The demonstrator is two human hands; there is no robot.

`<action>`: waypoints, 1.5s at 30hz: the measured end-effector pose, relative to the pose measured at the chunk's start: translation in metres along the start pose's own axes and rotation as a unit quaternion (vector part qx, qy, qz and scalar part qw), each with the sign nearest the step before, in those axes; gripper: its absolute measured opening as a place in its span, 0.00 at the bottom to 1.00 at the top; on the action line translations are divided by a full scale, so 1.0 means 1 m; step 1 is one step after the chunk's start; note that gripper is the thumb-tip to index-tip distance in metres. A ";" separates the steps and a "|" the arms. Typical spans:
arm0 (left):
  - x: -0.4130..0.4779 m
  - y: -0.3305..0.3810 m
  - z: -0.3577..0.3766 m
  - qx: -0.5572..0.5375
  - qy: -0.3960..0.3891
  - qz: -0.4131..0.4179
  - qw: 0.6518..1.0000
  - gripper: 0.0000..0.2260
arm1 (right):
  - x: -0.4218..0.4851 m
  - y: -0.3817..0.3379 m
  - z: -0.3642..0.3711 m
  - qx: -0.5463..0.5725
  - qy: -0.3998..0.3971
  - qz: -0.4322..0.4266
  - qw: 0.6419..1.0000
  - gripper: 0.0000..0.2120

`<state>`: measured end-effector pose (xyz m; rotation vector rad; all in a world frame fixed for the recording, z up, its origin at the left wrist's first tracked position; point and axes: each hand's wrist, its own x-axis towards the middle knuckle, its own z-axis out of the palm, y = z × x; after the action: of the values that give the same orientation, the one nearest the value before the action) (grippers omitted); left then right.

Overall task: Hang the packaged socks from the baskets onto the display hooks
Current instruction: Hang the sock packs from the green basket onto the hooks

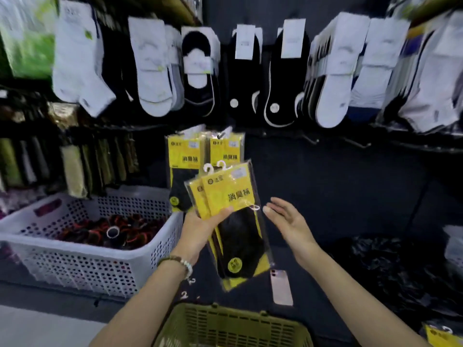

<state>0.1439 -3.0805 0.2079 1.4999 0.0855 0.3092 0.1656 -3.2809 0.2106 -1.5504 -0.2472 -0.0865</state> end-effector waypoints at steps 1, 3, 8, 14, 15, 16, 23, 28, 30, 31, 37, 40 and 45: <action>0.003 0.006 0.001 0.013 -0.010 0.009 1.000 0.13 | 0.007 -0.011 0.008 -0.007 -0.015 -0.023 1.000 0.18; 0.008 0.017 0.001 0.034 -0.030 0.019 0.999 0.17 | 0.017 -0.028 0.026 0.002 -0.019 -0.061 0.998 0.14; 0.026 0.036 -0.015 0.065 -0.042 0.036 0.996 0.19 | 0.042 -0.046 0.058 0.038 0.004 -0.090 0.995 0.10; 0.048 0.038 -0.045 0.050 -0.076 0.043 0.995 0.14 | 0.064 -0.032 0.079 0.078 0.009 -0.032 0.996 0.06; 0.054 0.037 -0.053 0.048 -0.059 0.049 0.996 0.18 | 0.069 -0.030 0.079 0.076 0.016 -0.020 0.997 0.05; 0.059 0.037 -0.061 0.054 -0.041 0.053 0.996 0.22 | 0.075 -0.030 0.079 0.072 0.024 -0.011 0.997 0.04; 0.098 0.046 -0.107 0.083 0.067 0.096 0.990 0.18 | 0.128 -0.039 0.082 0.018 0.088 -0.037 0.995 0.04; 0.116 0.045 -0.115 0.062 0.080 0.095 0.990 0.18 | 0.166 -0.035 0.096 -0.023 0.082 -0.059 0.995 0.04; 0.121 0.044 -0.116 0.058 0.080 0.098 0.990 0.19 | 0.179 -0.028 0.101 -0.028 0.090 -0.058 0.994 0.03; 0.124 0.044 -0.116 0.055 0.080 0.098 0.990 0.19 | 0.185 -0.024 0.103 -0.028 0.100 -0.054 0.993 0.03; 0.131 0.043 -0.108 0.039 0.099 0.084 0.991 0.23 | 0.214 -0.002 0.105 -0.036 0.200 0.018 0.979 0.10; 0.132 0.040 -0.104 0.041 0.100 0.081 0.991 0.23 | 0.214 0.003 0.102 -0.033 0.222 0.047 0.973 0.12; 0.130 0.034 -0.100 0.032 0.077 0.085 0.993 0.19 | 0.197 0.008 0.089 -0.043 0.244 0.070 0.966 0.08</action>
<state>0.2388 -2.9491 0.2518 1.5477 0.0916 0.5648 0.3497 -3.1722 0.2449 -1.5760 0.2593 -0.3658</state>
